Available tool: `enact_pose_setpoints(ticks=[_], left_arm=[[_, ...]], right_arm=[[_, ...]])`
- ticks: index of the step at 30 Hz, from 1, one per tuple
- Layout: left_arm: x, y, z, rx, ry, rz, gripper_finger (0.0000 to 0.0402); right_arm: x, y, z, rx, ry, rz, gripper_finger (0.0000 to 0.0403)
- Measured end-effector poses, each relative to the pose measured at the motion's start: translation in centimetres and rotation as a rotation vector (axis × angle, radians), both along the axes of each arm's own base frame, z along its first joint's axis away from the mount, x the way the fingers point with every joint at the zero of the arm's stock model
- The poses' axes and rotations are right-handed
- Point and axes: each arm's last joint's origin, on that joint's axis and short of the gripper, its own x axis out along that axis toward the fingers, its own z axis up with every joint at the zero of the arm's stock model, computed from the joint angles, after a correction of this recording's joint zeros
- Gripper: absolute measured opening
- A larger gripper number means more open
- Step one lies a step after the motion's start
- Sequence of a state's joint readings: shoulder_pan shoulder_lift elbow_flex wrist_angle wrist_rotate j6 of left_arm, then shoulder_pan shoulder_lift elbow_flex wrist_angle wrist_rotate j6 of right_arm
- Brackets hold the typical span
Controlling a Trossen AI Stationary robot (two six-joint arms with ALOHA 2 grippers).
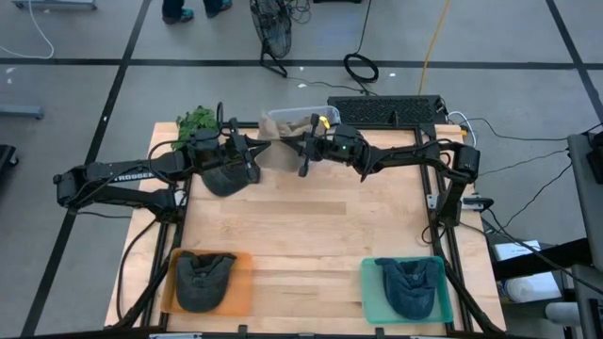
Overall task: Pick & Place hat
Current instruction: Put the brown cap into the transparent bin
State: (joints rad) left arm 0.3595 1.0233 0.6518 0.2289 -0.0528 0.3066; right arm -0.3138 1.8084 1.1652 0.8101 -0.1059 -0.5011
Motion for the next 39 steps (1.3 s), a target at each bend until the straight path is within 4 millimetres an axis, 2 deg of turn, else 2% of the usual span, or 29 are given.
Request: enact_pose_setpoints(ticks=[12,17,19,22,25,28,35,39], left_arm=[[0.0,0.0,0.0,-0.009,-0.001,0.001,0.0031],[0.0,0.0,0.0,-0.024,-0.006,0.003,0.0031],[0.0,0.0,-0.1,-0.027,0.002,0.002,0.0031],[0.0,0.0,-0.2,-0.022,0.011,0.001,0.0031],[0.0,0.0,-0.2,-0.034,0.005,0.001,0.0041],[0.0,-0.2,-0.3,-0.033,0.023,-0.026,0.0082],[0.0,-0.3,-0.3,-0.016,0.032,-0.041,0.0228],[0.4,-0.3,-0.9,-0.026,0.063,-0.083,0.0281]], right_arm=[[0.0,0.0,0.0,-0.021,0.004,-0.012,0.0000],[-0.1,-0.3,0.0,-0.149,0.051,-0.240,0.0000],[0.0,0.0,-0.2,-0.179,0.073,-0.208,0.0000],[0.4,1.2,-0.3,-0.213,0.082,-0.068,0.0000],[0.7,2.2,-0.4,-0.256,0.095,-0.027,0.0000],[0.8,2.8,-0.6,-0.293,0.121,-0.020,0.0000],[0.9,3.2,-0.6,-0.298,0.124,-0.008,0.0000],[0.9,3.4,-0.6,-0.303,0.119,0.005,0.0000]])
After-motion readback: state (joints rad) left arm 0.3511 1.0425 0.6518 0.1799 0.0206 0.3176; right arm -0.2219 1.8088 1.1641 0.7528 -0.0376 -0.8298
